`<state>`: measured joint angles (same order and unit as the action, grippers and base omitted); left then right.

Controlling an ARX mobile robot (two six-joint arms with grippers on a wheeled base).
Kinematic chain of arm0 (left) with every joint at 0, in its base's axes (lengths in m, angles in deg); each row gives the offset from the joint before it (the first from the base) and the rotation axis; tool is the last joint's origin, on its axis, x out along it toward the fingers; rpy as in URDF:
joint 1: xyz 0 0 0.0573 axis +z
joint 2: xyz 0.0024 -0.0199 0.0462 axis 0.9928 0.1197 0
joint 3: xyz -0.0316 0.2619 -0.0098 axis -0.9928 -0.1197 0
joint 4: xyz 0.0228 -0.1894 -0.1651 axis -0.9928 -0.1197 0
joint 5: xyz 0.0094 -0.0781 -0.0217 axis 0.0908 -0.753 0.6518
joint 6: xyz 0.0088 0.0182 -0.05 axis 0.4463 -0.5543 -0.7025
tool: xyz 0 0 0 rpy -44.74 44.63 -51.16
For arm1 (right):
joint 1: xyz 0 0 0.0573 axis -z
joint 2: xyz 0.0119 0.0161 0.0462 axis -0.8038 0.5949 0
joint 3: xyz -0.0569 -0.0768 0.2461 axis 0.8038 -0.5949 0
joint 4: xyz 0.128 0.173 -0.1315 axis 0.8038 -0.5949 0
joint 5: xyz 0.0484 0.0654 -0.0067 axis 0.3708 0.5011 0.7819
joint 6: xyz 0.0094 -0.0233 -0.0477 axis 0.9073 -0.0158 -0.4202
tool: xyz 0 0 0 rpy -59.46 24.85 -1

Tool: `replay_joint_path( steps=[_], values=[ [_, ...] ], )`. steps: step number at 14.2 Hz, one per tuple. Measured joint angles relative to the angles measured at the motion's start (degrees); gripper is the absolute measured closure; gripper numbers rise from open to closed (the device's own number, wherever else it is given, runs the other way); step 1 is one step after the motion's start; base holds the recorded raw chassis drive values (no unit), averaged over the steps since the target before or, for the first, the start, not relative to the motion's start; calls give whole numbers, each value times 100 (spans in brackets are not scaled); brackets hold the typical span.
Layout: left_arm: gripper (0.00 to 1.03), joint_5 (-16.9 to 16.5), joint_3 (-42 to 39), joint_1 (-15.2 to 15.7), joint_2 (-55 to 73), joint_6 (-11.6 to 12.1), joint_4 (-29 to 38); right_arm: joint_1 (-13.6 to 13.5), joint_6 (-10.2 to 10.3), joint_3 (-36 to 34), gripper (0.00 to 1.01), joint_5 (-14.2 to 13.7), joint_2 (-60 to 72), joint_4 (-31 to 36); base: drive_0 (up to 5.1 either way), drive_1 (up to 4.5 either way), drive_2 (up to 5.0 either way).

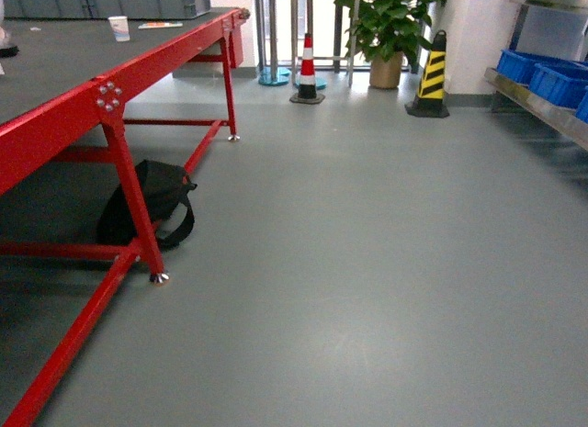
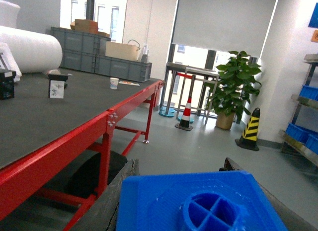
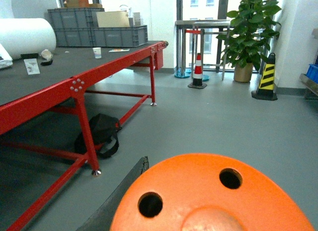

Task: Sort blue parts and orange caps into right shelf containers

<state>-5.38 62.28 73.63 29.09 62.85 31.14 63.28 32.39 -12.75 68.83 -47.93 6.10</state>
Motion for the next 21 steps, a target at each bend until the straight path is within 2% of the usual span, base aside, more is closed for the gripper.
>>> replay_joint_path(
  steps=[21],
  values=[
    [59,17,0,4,0,0,7,0,0,0,59,2,4,17,2,434,-430]
  ],
)
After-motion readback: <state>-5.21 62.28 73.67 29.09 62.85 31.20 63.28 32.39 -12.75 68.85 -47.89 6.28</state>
